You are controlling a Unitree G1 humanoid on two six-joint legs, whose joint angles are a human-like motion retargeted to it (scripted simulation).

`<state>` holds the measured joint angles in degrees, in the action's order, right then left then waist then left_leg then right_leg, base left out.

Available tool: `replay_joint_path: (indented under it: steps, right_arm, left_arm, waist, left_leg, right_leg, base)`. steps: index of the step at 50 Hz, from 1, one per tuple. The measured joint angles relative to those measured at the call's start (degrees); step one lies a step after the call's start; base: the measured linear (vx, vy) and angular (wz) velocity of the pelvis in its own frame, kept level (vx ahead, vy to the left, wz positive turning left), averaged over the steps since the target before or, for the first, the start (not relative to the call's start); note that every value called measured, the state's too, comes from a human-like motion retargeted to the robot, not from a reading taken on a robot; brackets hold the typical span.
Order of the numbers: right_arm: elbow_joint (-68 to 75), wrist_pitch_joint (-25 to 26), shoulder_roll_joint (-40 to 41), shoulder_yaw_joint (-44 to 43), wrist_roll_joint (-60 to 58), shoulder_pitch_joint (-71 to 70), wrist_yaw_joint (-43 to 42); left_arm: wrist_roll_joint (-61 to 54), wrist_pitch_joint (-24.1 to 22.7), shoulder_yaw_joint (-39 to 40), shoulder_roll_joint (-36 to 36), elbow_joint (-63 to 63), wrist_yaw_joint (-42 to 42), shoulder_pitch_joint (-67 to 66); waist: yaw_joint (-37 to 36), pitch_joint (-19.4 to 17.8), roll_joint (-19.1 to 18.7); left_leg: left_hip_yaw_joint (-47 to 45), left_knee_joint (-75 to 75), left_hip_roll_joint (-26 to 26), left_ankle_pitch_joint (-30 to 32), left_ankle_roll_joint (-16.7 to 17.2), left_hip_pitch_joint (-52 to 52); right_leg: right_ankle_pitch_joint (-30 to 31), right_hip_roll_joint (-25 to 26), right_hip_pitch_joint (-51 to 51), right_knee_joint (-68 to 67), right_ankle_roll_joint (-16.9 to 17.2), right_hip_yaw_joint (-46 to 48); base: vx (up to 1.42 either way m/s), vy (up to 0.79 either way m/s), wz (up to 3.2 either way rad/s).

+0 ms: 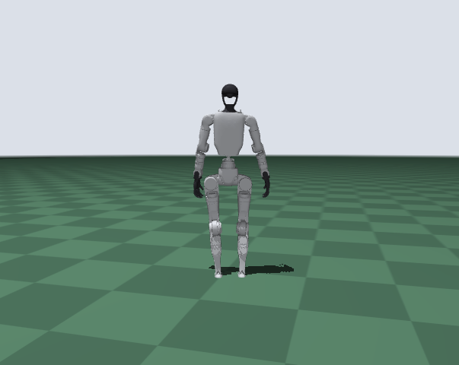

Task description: Walk

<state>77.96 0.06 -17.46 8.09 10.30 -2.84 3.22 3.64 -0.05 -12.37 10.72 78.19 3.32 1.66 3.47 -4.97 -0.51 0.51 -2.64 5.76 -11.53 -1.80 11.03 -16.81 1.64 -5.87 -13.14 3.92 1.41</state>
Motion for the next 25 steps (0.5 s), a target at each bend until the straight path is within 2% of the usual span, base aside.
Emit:
replay_joint_path:
  steps: [6,17,20,25]
  right_arm:
    - [1.0,-0.3,0.8,0.4,-0.3,-0.5,0.0]
    - [2.1,-0.2,-1.6,0.2,-0.9,-3.0,0.4]
    - [1.8,-0.4,-1.9,-0.2,-0.7,-2.9,-0.4]
    - [0.3,-1.1,-2.3,-1.6,1.4,-2.8,-1.5]
  left_arm:
    - [0.2,-0.4,0.2,-1.1,0.8,-0.1,-0.2]
    - [-0.7,-0.7,1.3,0.1,1.9,0.2,1.5]
    - [-1.2,-0.6,1.5,0.3,2.1,-0.1,1.8]
    - [-2.3,0.1,1.6,0.1,2.5,-0.6,2.4]
  waist:
    - [-0.2,-3.0,1.2]
    - [-0.6,0.0,0.6]
    - [-0.2,-0.2,1.2]
    - [2.1,-1.5,4.5]
  left_leg:
    - [-0.9,-5.3,1.2,-2.5,-0.5,0.2]
    - [-1.2,-11.0,0.6,-7.2,-1.4,-7.2]
    - [-1.4,-13.3,1.5,-8.6,-2.0,-7.9]
    - [-2.2,-15.2,5.7,-10.4,-2.5,-7.2]
  right_leg:
    - [-3.8,-1.2,1.2,-8.0,0.0,-0.6]
    - [-4.7,0.0,5.9,-7.1,-0.2,-2.2]
    - [-8.0,-0.6,8.9,-14.0,0.0,-2.7]
    - [-12.1,-6.5,21.6,-40.3,0.5,-1.4]
  base:
    - [0.00,0.00,0.00]
    - [0.07,0.02,-0.09]
    - [0.08,0.00,-0.13]
    - [0.14,-0.04,-0.17]
